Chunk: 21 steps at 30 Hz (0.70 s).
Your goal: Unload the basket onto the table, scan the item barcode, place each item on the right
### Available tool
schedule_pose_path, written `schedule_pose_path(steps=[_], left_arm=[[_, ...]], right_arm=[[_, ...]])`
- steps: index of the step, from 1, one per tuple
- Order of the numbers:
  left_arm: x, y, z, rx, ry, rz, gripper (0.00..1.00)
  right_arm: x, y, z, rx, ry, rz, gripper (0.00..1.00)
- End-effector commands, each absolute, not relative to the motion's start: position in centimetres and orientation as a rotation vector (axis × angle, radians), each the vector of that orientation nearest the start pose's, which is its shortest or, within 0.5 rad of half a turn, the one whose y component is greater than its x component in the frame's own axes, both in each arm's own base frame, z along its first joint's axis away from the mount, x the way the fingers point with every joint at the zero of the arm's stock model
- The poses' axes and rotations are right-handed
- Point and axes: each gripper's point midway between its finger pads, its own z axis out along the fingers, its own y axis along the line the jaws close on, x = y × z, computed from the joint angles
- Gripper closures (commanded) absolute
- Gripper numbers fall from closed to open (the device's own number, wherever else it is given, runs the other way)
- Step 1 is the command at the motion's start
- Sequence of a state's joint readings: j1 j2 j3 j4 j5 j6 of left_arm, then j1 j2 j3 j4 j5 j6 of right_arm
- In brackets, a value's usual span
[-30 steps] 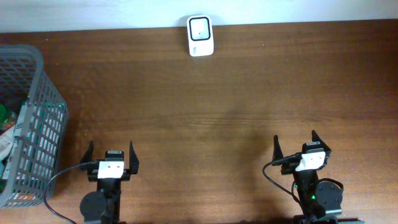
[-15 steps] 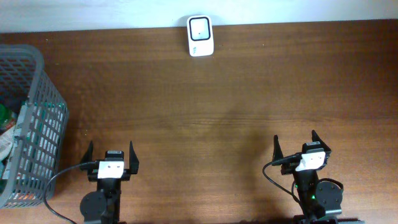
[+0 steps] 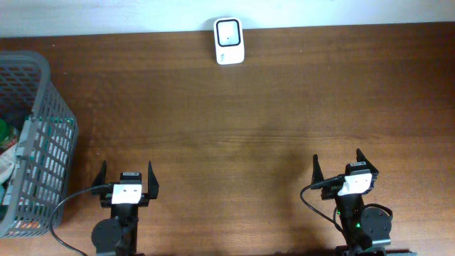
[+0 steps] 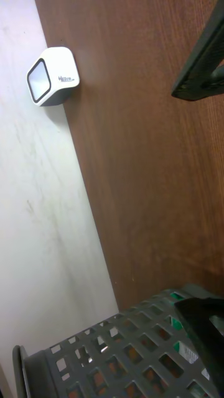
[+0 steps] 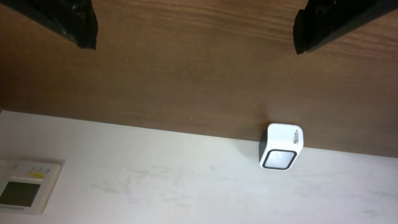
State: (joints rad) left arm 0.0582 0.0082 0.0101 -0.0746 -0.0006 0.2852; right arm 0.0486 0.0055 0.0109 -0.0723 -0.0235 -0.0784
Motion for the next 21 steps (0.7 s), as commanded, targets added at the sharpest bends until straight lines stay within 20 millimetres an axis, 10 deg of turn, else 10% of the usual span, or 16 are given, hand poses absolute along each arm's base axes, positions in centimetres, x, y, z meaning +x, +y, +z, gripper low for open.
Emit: schedule_pose_path(steps=[1, 11, 21], left_arm=[[24.6, 1.3, 15.6, 0.2, 1.647, 0.262, 0.01], [24.1, -1.3, 25.2, 0.295, 1.498, 0.151, 0.01], [31.7, -2.4, 39.5, 0.378, 1.848, -0.002, 0.01]], right_arm=[[24.6, 1.7, 15.5, -0.117, 1.646, 0.003, 0.02], [24.6, 1.7, 15.5, -0.117, 1.646, 0.003, 0.02], [24.6, 1.7, 15.5, -0.117, 1.646, 0.003, 0.02]])
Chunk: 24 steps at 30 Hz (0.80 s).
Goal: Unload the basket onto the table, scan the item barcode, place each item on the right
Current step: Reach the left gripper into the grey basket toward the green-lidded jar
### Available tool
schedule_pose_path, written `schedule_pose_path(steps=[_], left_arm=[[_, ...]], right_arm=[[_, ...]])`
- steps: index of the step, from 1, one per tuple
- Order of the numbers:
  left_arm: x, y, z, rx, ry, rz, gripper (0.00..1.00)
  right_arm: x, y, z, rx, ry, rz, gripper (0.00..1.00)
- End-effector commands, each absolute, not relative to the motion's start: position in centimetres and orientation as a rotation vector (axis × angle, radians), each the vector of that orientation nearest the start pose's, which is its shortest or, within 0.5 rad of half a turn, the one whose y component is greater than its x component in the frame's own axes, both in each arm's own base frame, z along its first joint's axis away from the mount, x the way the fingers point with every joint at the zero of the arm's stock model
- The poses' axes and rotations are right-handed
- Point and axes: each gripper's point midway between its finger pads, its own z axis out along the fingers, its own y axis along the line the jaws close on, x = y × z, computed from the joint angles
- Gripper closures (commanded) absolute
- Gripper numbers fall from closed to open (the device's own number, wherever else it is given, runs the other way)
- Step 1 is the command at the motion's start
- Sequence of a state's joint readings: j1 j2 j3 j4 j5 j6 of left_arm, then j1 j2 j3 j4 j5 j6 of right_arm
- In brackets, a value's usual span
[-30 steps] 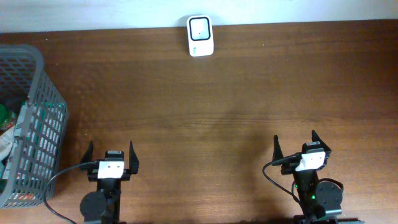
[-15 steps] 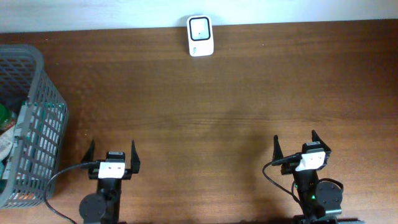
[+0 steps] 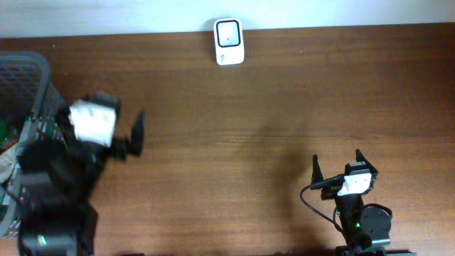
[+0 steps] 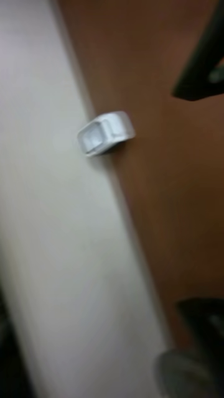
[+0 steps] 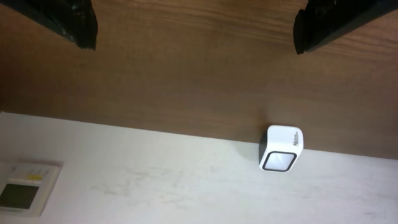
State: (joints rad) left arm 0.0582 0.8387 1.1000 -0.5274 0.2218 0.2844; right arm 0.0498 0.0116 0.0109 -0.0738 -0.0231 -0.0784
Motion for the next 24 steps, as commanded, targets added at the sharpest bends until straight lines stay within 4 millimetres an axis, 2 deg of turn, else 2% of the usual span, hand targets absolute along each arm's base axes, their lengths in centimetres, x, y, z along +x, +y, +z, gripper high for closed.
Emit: schedule_pose_path(steps=[1, 5, 8, 9, 10, 12, 13, 14, 16, 17, 20, 24], left_arm=[[33.0, -2.4, 40.6, 0.38, 1.941, -0.025, 0.01], [36.4, -2.1, 42.6, 0.381, 2.11, -0.06, 0.01], [38.0, -2.8, 42.2, 0.407, 2.127, -0.123, 0.01], [38.4, -2.7, 42.3, 0.405, 2.119, -0.11, 0.01], [39.3, -1.6, 42.0, 0.363, 2.128, -0.045, 0.01], [40.6, 3.3, 41.8, 0.064, 2.16, 0.172, 0.01], [40.6, 5.8, 41.9, -0.088, 2.152, 0.27, 0.01], [40.0, 9.4, 42.0, -0.302, 2.126, 0.339, 0.01], [39.0, 13.2, 41.6, -0.523, 2.097, 0.33, 0.01], [37.7, 16.5, 40.7, -0.708, 2.078, 0.332, 0.01], [35.6, 22.9, 37.0, -0.977, 2.102, 0.369, 0.09], [35.0, 27.6, 31.2, -1.151, 2.205, 0.376, 0.1]], right_arm=[[24.6, 1.7, 15.5, -0.117, 1.646, 0.003, 0.02], [24.6, 1.7, 15.5, -0.117, 1.646, 0.003, 0.02], [24.6, 1.7, 15.5, -0.117, 1.646, 0.003, 0.02], [24.6, 1.7, 15.5, -0.117, 1.646, 0.003, 0.02], [24.6, 1.7, 15.5, -0.117, 1.646, 0.003, 0.02], [24.6, 1.7, 15.5, -0.118, 1.646, 0.003, 0.02], [24.6, 1.7, 15.5, -0.117, 1.646, 0.003, 0.02], [24.6, 1.7, 15.5, -0.117, 1.646, 0.003, 0.02], [24.6, 1.7, 15.5, -0.117, 1.646, 0.003, 0.02], [24.6, 1.7, 15.5, -0.117, 1.646, 0.003, 0.02], [24.6, 1.7, 15.5, -0.117, 1.646, 0.003, 0.02], [24.6, 1.7, 15.5, -0.117, 1.646, 0.003, 0.02]])
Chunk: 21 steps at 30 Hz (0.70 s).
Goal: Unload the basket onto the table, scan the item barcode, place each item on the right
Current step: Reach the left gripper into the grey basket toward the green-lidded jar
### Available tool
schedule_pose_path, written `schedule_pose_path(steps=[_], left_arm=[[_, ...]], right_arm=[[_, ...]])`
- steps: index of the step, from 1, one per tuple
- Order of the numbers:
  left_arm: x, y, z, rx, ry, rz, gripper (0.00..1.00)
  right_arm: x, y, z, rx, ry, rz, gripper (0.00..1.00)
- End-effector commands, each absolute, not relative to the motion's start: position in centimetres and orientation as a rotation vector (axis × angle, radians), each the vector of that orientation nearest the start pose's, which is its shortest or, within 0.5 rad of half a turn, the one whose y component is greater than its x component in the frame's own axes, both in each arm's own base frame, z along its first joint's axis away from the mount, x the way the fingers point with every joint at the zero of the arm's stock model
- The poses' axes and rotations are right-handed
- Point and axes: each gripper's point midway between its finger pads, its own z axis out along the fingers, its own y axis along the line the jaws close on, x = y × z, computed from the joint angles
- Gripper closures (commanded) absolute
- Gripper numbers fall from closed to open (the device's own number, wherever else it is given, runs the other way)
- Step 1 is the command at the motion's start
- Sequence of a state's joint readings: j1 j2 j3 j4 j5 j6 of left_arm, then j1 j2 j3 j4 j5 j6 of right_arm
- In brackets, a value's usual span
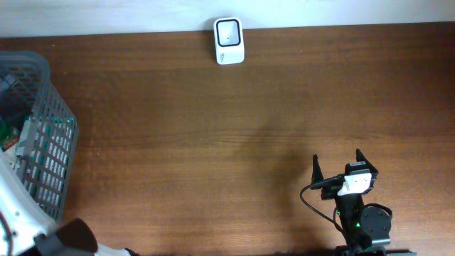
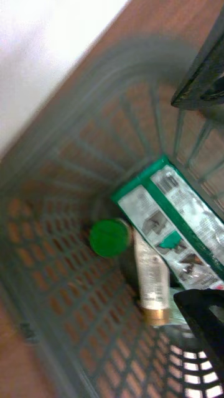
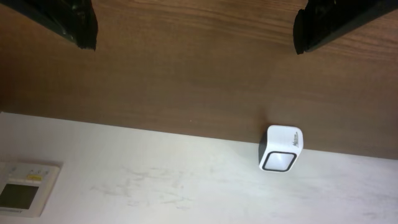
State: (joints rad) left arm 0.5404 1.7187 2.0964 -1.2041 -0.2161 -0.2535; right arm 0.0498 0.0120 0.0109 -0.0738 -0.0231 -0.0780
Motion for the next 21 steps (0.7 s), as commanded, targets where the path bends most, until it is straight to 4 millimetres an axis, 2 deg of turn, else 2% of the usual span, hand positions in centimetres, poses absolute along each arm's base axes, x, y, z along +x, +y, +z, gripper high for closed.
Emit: schedule_pose_path(steps=[1, 6, 8, 9, 15, 21], left_arm=[[35.0, 28.2, 30.4, -1.17, 2.218, 0.38, 0.1], [34.4, 33.1, 23.6, -1.327, 2.294, 0.404, 0.09], [34.2, 34.4, 21.7, -1.357, 2.293, 0.409, 0.09], [34.3, 35.2, 19.9, -1.362, 2.292, 0.416, 0.08], [36.5, 37.5, 13.2, -1.208, 2.288, 0.474, 0.08], [38.1, 38.9, 8.4, -1.171, 2.324, 0.485, 0.07]], right_arm=[[24.6, 1.7, 15.5, -0.117, 1.646, 0.003, 0.02], [24.6, 1.7, 15.5, -0.117, 1.646, 0.003, 0.02], [24.6, 1.7, 15.5, -0.117, 1.646, 0.003, 0.02], [24.6, 1.7, 15.5, -0.117, 1.646, 0.003, 0.02], [24.6, 1.7, 15.5, -0.117, 1.646, 0.003, 0.02], [24.6, 1.7, 15.5, -0.117, 1.646, 0.003, 0.02]])
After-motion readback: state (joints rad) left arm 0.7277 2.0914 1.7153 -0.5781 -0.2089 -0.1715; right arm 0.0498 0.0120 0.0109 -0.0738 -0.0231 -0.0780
